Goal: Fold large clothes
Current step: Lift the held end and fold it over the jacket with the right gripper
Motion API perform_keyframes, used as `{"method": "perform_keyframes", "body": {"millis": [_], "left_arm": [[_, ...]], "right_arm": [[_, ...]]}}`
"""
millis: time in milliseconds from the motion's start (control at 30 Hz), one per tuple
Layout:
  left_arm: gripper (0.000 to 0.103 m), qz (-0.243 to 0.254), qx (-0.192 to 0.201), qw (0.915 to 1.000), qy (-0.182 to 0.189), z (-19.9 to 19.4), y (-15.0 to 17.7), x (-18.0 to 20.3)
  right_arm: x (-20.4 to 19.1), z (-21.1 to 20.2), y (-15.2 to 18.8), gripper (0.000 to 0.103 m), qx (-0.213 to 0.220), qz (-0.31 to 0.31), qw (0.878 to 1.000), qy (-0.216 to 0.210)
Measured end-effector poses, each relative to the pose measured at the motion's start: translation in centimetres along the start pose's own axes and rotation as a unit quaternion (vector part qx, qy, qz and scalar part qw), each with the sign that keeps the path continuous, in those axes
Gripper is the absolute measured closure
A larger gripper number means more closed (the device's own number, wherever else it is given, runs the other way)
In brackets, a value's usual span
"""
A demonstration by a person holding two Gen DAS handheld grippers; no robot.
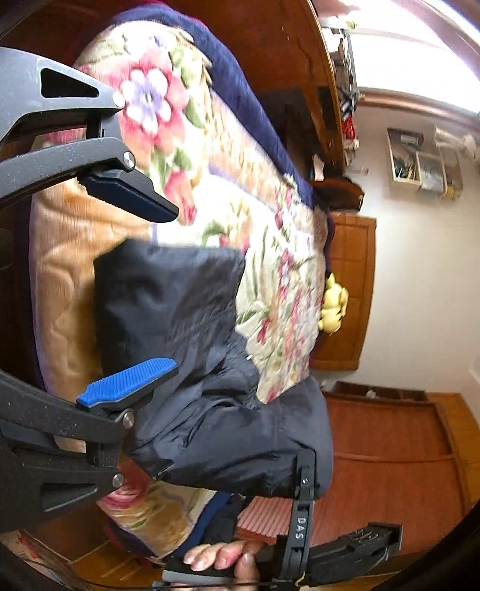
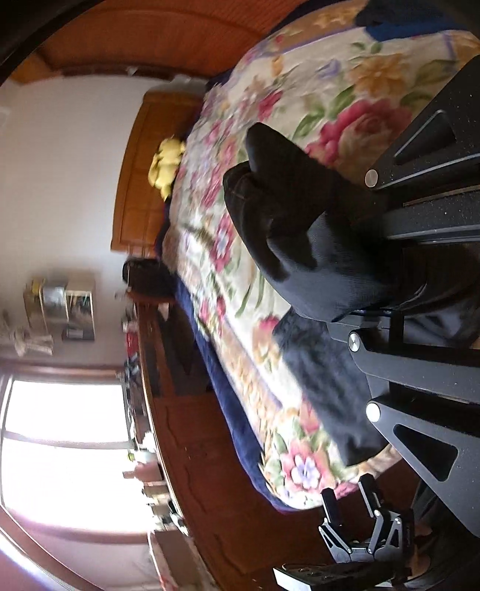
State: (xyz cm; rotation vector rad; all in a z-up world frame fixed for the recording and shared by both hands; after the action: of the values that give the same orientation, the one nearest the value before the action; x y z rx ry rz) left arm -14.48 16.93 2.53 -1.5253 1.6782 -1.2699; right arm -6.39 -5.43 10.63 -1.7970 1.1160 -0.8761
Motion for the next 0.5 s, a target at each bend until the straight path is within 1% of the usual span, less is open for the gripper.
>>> {"method": "perform_keyframes", "body": {"millis": [167,333,400,500], "left_arm": [[0.026,-0.019,0.025,0.9994,-0.015,-1.8,-0.1,-1.7],[0.026,-0.03,0.038,0.9986,-0.019,-2.9,0.0,-3.1],[0.026,-0.035,0.043,0.9982,-0.021,-3.0,0.1,-3.7],[0.026,-0.042,0.045,0.9978,-0.022,-3.0,0.1,-4.2]], "right_arm": [[-4.2,2.0,-1.2,0.093,0.006,-0.035,0.999,-0.031],[-7.2,4.7,-0.8,0.093,-0.003,-0.063,0.995,-0.072],[-8.1,6.0,0.1,0.093,-0.021,-0.064,0.993,-0.1],[-8.8,7.9,1.8,0.093,-0.056,-0.069,0.989,-0.119]]}}
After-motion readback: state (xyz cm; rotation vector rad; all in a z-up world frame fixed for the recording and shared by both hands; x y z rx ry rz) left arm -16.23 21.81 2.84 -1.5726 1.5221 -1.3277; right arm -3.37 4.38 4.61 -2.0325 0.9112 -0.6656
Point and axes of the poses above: each gripper's, at about its wrist camera, not at the fingertips, and z roughly the way its jaws point, x to its right, y to its underside, the point moved 1 cm from there along z, roughly the way its jaws point, and after that the axes turned 9 degrees about y, right-handed, at the moved point
